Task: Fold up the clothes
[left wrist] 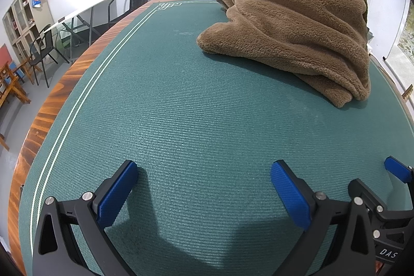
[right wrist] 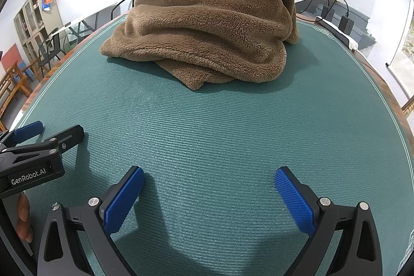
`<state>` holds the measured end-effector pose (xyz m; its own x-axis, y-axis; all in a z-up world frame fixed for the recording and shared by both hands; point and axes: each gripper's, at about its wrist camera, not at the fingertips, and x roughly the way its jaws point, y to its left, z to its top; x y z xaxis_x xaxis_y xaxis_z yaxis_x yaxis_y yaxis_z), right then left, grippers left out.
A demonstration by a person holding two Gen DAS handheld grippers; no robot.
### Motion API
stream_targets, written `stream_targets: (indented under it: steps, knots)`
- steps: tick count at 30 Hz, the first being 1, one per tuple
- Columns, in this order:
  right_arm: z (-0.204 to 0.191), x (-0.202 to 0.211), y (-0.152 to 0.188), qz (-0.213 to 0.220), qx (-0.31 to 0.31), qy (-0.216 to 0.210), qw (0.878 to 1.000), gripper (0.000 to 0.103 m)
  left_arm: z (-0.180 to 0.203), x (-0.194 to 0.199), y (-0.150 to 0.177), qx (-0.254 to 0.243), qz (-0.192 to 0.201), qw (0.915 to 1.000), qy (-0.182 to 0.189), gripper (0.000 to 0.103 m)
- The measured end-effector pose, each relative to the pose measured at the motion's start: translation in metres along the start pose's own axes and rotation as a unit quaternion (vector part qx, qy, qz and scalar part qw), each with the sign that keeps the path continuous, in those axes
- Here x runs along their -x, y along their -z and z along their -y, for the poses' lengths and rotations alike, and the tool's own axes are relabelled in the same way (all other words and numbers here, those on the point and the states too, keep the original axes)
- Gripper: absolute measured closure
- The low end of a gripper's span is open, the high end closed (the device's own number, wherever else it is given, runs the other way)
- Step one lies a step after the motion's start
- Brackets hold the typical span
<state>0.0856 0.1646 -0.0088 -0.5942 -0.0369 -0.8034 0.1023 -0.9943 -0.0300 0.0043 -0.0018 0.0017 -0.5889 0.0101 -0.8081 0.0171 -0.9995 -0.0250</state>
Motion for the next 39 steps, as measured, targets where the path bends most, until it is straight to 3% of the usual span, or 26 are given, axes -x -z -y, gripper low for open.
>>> stream_targets:
  steps: [20, 39]
  knots:
    - [0.018, 0.011, 0.019, 0.002, -0.002, -0.002, 1.0, 0.0, -0.002, -0.002, 0.001, 0.003, 0.001, 1.0, 0.001, 0.0]
    - [0.007, 0.009, 0.008, 0.001, 0.001, -0.001, 1.0, 0.0, -0.001, -0.005, -0.001, 0.004, 0.001, 1.0, 0.001, 0.0]
